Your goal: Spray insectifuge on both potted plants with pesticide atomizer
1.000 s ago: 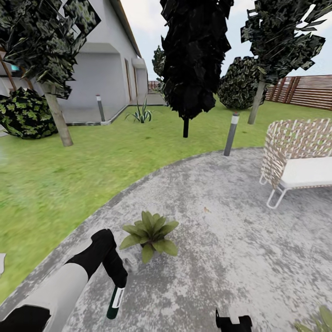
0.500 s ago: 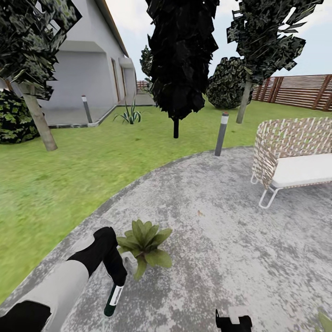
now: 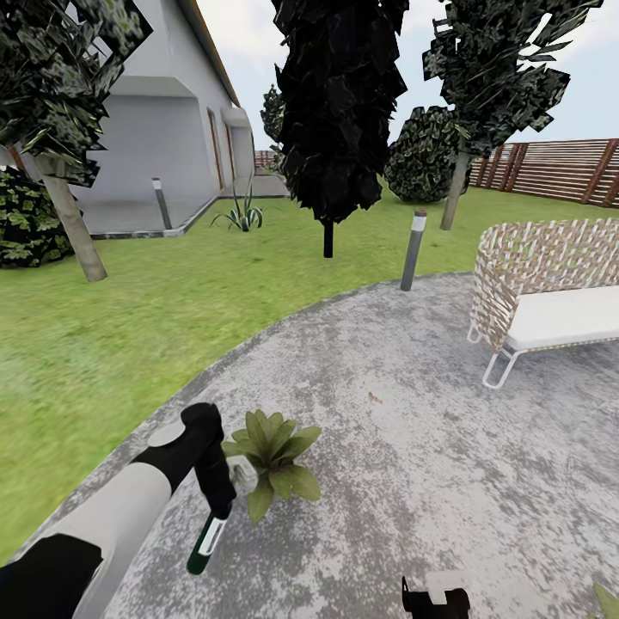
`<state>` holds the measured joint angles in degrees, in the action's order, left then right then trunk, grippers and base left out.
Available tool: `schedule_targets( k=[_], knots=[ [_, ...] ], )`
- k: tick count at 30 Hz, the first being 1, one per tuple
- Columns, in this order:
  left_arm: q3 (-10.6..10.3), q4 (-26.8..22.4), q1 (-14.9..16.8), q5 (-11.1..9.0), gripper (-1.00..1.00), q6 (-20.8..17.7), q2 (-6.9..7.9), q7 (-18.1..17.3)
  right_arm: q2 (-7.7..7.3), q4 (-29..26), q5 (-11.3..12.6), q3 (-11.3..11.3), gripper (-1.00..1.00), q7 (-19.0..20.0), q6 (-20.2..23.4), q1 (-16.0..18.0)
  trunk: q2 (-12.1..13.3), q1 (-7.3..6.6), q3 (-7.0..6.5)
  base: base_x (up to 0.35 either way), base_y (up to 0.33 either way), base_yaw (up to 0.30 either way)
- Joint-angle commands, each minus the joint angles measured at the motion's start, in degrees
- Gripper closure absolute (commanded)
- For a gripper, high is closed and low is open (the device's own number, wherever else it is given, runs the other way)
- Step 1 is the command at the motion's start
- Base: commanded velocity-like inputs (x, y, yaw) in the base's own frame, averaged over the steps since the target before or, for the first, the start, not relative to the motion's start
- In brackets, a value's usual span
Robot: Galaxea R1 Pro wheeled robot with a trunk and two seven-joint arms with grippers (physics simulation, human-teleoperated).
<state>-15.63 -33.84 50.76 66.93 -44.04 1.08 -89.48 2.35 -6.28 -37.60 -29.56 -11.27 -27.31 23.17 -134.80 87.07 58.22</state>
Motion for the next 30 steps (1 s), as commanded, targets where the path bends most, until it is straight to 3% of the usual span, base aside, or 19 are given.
schedule_targets(
  k=[1,16,30],
  knots=[
    [-0.2,-0.1,0.0,0.3,1.0,-0.6,0.07,-0.5,0.02,0.0,-0.6,-0.3,-1.0,-0.3,-0.1,0.0,0.0,-0.01,0.05,0.0,0.0,0.0],
    [0.2,0.0,-0.2,0.4,1.0,-0.6,0.04,-0.5,0.02,0.0,-0.6,-0.3,-1.0,-0.3,-0.1,0.0,0.0,-0.01,0.05,0.07,0.0,0.0],
    [-0.1,0.8,-0.3,0.5,1.0,-0.5,0.33,-0.4,0.02,0.0,-0.6,-0.3,-1.0,-0.3,-0.1,0.0,0.0,-0.01,0.86,0.013,0.0,-0.106]
  ],
)
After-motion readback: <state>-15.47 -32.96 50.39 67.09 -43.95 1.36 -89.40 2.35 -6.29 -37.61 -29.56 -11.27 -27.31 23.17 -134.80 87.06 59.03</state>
